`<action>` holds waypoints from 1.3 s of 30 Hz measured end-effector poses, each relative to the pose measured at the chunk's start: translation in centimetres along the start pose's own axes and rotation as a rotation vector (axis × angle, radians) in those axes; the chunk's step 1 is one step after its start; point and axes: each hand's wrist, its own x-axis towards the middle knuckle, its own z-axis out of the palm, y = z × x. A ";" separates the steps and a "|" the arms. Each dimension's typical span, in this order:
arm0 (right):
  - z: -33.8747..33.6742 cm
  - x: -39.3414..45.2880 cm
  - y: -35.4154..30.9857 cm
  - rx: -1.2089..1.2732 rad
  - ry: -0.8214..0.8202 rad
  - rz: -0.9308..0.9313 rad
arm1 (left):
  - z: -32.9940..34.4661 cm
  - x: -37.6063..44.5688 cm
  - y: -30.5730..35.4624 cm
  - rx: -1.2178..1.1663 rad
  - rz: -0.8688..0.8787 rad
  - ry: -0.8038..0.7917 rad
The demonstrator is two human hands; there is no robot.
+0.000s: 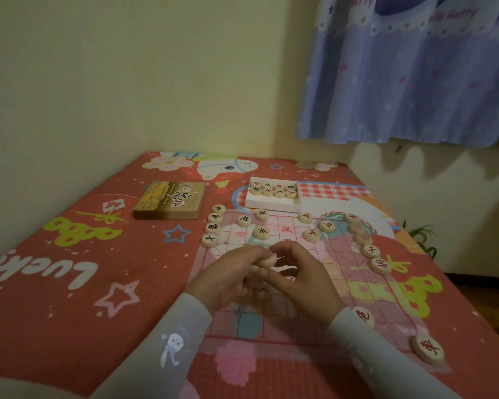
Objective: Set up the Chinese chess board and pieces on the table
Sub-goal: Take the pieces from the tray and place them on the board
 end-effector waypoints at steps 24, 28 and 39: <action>-2.5 -0.5 1.7 -0.171 0.158 -0.023 | -0.3 0.2 0.9 -0.132 0.031 0.258; -3.0 -0.5 1.8 -0.227 0.167 -0.033 | 0.2 0.3 1.1 -0.117 0.045 0.266; -12.1 -2.4 4.5 -0.403 0.368 0.092 | 3.0 1.6 0.7 -0.068 0.043 0.187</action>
